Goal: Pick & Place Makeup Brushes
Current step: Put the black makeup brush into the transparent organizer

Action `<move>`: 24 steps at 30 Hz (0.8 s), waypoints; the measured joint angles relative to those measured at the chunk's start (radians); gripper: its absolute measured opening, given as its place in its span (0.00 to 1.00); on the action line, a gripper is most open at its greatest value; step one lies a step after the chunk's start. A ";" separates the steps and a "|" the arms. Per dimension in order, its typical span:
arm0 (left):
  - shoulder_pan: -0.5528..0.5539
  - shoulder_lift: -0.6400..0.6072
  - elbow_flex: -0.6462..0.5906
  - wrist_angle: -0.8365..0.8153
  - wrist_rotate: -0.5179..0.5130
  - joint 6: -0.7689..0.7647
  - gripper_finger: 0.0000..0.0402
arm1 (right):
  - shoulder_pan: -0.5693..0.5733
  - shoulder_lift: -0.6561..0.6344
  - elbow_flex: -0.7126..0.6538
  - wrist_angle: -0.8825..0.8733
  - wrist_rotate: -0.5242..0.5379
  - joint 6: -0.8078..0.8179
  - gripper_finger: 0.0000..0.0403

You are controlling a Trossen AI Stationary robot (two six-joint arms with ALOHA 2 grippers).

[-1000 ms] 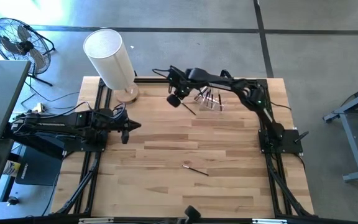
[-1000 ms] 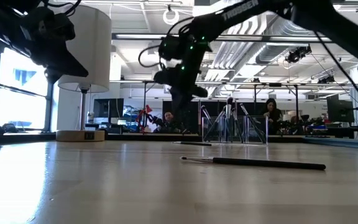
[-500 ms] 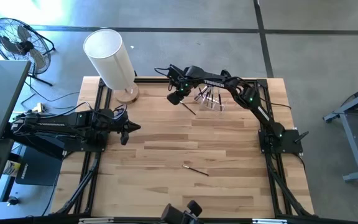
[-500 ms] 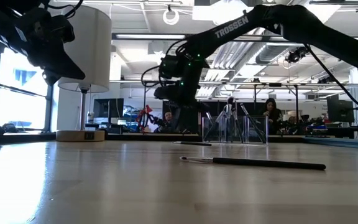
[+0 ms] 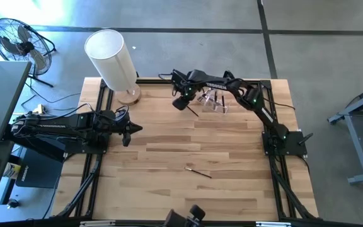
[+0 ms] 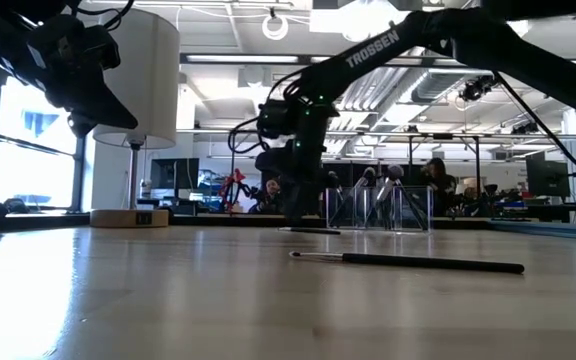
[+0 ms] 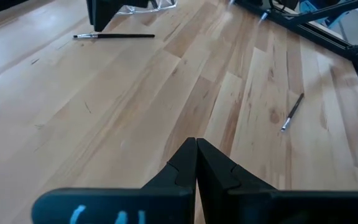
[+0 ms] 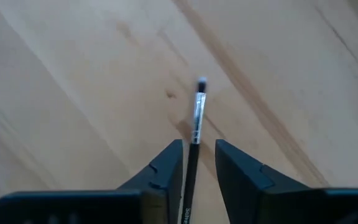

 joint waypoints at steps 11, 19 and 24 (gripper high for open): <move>0.000 0.000 0.001 0.000 0.001 -0.023 0.00 | 0.017 -0.072 -0.001 0.035 0.069 -0.075 0.21; 0.000 0.000 0.002 0.001 0.000 -0.025 0.00 | 0.047 -0.097 -0.007 0.008 0.017 -0.292 0.22; 0.000 0.000 0.002 0.002 0.000 -0.076 0.00 | 0.062 -0.090 -0.064 0.010 0.036 -0.443 0.21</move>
